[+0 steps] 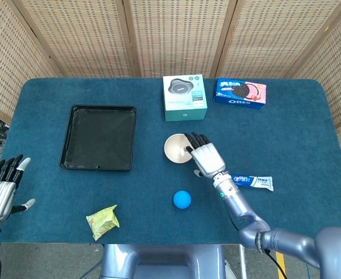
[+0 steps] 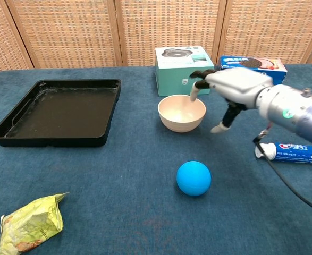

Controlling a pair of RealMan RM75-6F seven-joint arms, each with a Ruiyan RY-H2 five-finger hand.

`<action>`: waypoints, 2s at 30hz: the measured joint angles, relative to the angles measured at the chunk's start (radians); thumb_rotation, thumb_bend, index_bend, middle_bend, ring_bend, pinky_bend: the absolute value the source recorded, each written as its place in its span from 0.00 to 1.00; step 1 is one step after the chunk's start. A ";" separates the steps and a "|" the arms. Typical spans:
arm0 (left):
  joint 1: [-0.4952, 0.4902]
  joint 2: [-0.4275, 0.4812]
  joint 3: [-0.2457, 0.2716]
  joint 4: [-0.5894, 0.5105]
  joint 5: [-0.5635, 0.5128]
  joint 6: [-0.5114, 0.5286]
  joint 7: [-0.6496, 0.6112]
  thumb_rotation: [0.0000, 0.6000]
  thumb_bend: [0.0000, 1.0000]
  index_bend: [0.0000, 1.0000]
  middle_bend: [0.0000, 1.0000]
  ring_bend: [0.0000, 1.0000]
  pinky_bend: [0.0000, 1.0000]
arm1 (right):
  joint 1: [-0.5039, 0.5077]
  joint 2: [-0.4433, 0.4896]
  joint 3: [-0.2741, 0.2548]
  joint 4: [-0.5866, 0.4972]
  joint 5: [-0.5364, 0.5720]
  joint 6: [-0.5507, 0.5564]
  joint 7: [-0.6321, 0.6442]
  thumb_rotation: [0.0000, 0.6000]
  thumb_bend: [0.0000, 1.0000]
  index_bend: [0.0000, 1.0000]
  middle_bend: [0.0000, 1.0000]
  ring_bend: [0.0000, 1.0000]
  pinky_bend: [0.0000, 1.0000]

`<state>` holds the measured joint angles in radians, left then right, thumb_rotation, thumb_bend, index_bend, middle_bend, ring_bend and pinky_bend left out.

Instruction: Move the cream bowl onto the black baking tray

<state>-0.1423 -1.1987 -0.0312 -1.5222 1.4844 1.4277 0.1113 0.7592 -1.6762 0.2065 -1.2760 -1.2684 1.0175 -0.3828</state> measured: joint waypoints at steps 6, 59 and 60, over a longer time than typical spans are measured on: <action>0.004 0.001 0.003 -0.008 0.011 0.013 0.006 1.00 0.08 0.00 0.00 0.00 0.00 | -0.106 0.138 -0.025 -0.133 -0.014 0.122 0.014 1.00 0.29 0.16 0.00 0.00 0.07; -0.653 -0.393 -0.279 0.050 -0.287 -0.533 0.571 1.00 0.26 0.40 0.00 0.00 0.00 | -0.557 0.435 -0.148 -0.118 -0.176 0.445 0.589 1.00 0.26 0.05 0.00 0.00 0.00; -0.667 -0.408 -0.280 0.067 -0.294 -0.540 0.578 1.00 0.26 0.40 0.00 0.00 0.00 | -0.558 0.435 -0.146 -0.118 -0.175 0.445 0.590 1.00 0.26 0.05 0.00 0.00 0.00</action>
<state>-0.8097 -1.6068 -0.3110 -1.4556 1.1908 0.8876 0.6894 0.2012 -1.2410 0.0608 -1.3941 -1.4437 1.4621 0.2072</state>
